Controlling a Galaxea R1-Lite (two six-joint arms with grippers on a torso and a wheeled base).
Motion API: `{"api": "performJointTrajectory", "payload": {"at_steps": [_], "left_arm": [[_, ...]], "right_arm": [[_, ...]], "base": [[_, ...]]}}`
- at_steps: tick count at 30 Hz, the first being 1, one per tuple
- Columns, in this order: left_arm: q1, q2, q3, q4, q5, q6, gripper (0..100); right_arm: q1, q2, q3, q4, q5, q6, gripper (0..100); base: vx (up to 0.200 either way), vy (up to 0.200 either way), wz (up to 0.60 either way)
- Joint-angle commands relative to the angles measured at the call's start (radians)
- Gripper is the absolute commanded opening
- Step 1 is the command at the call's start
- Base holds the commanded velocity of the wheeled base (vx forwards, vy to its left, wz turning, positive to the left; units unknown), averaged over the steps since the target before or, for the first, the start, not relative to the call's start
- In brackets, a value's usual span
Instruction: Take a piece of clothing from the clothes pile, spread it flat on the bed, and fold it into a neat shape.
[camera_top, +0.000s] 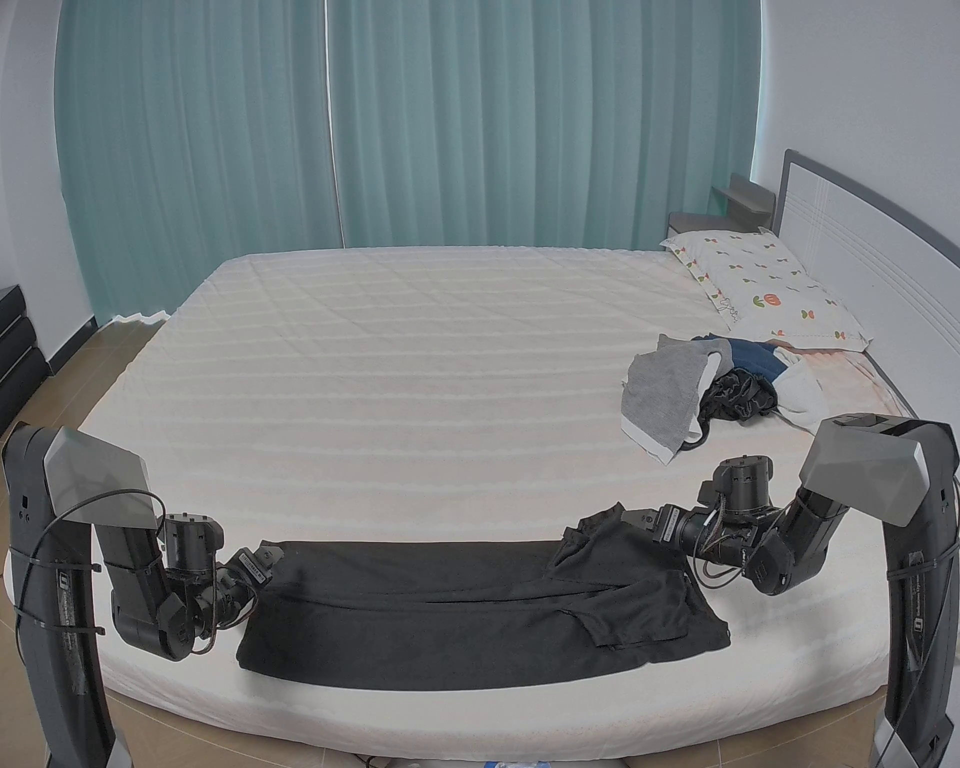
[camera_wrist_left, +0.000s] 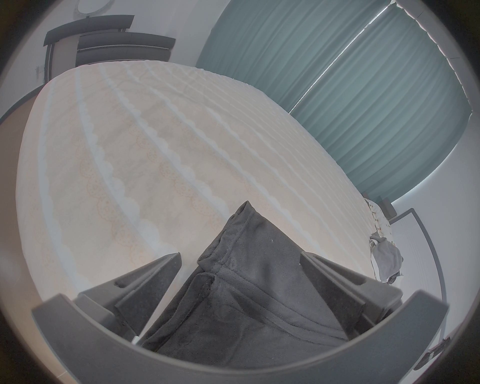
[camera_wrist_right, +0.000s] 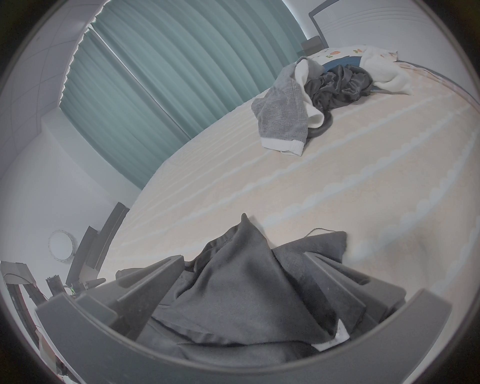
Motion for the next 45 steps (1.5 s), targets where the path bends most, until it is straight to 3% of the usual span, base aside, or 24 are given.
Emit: {"api": "performJointTrajectory", "payload": {"at_steps": [1,8,9,29,45], "left_arm": [[0.000,0.000,0.000,0.000,0.001,-0.002,100],[0.000,0.000,0.000,-0.002,0.001,-0.002,100],[0.000,0.000,0.000,0.000,0.001,-0.002,100],[0.000,0.002,-0.002,-0.002,0.001,0.002,100],[0.000,0.002,-0.002,-0.002,0.001,0.002,100]], "right_arm": [[0.004,0.056,-0.058,0.038,0.007,-0.007,100],[0.017,0.059,-0.108,0.141,-0.001,-0.007,100],[0.017,0.059,-0.108,0.141,-0.001,-0.007,0],[-0.032,-0.062,0.071,0.129,0.029,-0.010,0],[-0.028,-0.079,0.176,0.126,0.022,-0.143,0]], "base": [[0.000,0.000,0.00],[0.000,0.000,0.00],[0.000,0.000,0.00],[0.000,0.000,0.00],[0.000,0.000,0.00]]}}
